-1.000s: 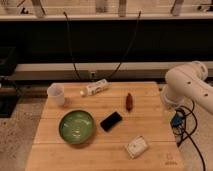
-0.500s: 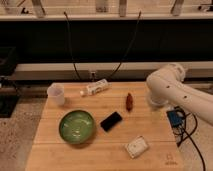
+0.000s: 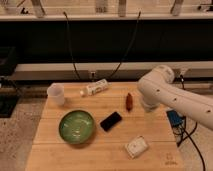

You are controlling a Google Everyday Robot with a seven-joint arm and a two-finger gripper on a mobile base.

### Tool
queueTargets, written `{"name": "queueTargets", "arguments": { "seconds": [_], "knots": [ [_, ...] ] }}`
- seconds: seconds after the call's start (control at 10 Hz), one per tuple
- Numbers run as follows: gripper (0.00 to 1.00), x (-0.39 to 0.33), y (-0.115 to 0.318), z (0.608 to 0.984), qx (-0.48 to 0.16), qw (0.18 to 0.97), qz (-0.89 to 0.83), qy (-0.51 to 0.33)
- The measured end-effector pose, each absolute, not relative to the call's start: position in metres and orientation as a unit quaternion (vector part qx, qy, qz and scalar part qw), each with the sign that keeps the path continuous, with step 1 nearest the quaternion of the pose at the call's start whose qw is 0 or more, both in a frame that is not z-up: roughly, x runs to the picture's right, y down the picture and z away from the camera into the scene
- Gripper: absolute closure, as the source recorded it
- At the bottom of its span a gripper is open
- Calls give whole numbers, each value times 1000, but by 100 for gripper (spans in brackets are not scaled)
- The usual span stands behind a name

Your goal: Place the eraser on the white sponge

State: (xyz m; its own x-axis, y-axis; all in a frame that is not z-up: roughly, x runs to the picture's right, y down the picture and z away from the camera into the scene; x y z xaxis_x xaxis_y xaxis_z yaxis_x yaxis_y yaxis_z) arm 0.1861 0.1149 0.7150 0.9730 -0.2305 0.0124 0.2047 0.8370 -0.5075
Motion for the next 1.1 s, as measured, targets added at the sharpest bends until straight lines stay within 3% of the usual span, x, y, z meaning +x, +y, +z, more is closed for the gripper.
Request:
{"name": "queueTargets", "arguments": {
  "seconds": [1.1],
  "knots": [
    [20,133,134,753,-254,939,-233,-6]
  ]
}}
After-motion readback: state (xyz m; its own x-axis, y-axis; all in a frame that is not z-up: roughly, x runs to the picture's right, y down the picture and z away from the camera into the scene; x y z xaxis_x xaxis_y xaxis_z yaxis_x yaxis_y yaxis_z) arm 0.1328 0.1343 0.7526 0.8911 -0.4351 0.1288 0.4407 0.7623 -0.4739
